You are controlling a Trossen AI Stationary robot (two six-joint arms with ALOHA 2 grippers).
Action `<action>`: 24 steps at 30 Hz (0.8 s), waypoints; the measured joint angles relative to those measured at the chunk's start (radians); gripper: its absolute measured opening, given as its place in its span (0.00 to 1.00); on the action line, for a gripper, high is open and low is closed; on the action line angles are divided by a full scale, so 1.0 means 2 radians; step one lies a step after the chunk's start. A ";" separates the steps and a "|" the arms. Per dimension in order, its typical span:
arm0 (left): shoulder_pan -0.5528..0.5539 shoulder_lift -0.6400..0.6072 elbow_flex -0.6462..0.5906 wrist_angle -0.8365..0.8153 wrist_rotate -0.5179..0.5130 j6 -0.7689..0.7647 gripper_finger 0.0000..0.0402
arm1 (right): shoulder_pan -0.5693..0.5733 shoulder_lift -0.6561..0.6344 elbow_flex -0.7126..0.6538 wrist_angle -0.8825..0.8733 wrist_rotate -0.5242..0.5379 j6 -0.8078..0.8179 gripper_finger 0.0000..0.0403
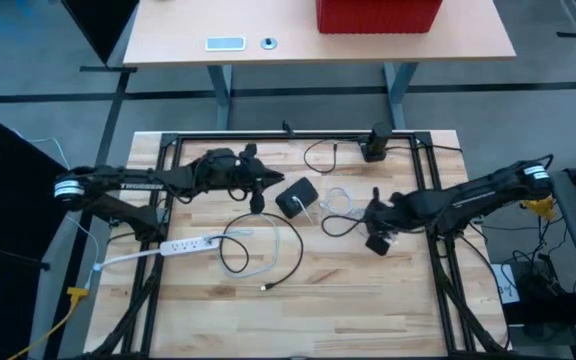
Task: Insert USB
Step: Insert the purple charger cable into the black outlet extension
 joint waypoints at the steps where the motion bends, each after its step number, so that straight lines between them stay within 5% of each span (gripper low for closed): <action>1: -0.003 0.004 0.000 0.000 0.000 -0.001 0.07 | 0.000 -0.007 -0.001 -0.021 0.001 0.009 0.00; 6: -0.012 0.028 0.000 0.001 -0.002 -0.026 0.07 | -0.001 -0.002 -0.013 -0.054 0.004 -0.017 0.03; 17: -0.053 0.052 0.000 0.004 -0.003 -0.066 0.07 | -0.081 0.094 -0.033 -0.010 0.010 -0.122 0.29; 24: -0.090 0.052 0.000 0.036 -0.003 -0.066 0.07 | -0.122 0.124 -0.035 0.021 -0.027 -0.168 0.29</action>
